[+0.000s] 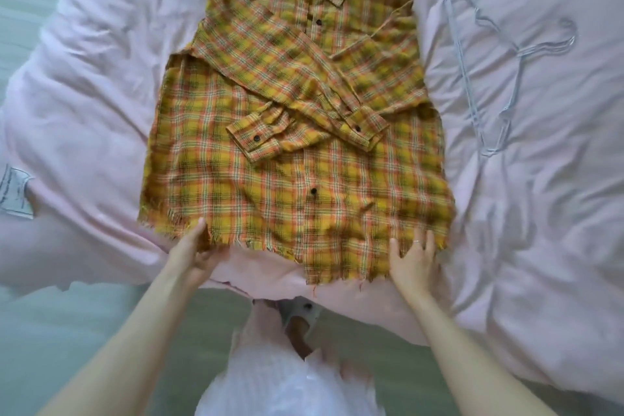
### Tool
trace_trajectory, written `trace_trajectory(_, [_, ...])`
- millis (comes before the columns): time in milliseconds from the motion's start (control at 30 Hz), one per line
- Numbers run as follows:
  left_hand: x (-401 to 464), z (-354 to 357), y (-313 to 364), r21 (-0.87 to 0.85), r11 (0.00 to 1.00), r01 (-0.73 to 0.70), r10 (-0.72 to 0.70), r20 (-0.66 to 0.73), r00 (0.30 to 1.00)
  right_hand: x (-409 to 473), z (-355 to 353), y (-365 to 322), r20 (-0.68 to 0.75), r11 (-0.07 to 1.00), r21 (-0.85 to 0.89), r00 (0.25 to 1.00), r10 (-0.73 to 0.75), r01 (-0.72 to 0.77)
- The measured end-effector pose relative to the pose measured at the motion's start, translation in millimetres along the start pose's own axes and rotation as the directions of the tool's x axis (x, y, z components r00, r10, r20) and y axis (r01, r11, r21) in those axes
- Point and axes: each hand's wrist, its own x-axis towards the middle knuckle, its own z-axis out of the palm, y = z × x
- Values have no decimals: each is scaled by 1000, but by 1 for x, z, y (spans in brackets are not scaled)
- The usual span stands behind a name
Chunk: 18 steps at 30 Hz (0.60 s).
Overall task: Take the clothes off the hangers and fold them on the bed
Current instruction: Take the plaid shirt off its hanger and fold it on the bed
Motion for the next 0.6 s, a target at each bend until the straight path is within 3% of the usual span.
trace_trajectory(100, [-5, 9, -13, -22, 1000, 21, -21, 21, 1000, 4, -2, 10, 23, 856, 389, 933, 359, -339])
trace_trajectory(133, [-8, 13, -18, -21, 1000, 19, -18, 27, 999, 6, -3, 9, 100, 722, 550, 891, 442, -420])
trace_trajectory(200, [-13, 18, -23, -22, 1000, -8, 8, 33, 999, 12, -3, 3, 358, 271, 802, 792, 495, -532])
trace_trajectory(233, [-14, 20, -26, -26, 1000, -16, 16, 34, 999, 16, -2, 1, 490, 59, 818, 745, 452, -573])
trace_trajectory(267, [-15, 21, -27, -29, 999, -22, 23, 31, 999, 18, -1, 0, 586, -71, 790, 714, 384, -609])
trace_trajectory(333, [-14, 22, -29, -43, 998, -42, 43, 7, 999, 20, -1, -3, 705, -149, 706, 666, 246, -692])
trace_trajectory(467, [-15, 22, -29, -18, 996, -88, 88, -42, 995, 19, -1, -10, 831, -136, 556, 548, 94, -820])
trace_trajectory(600, [-28, 26, -24, -14, 990, -138, 136, -79, 987, 16, -3, -26, 800, -53, 589, 574, 174, -806])
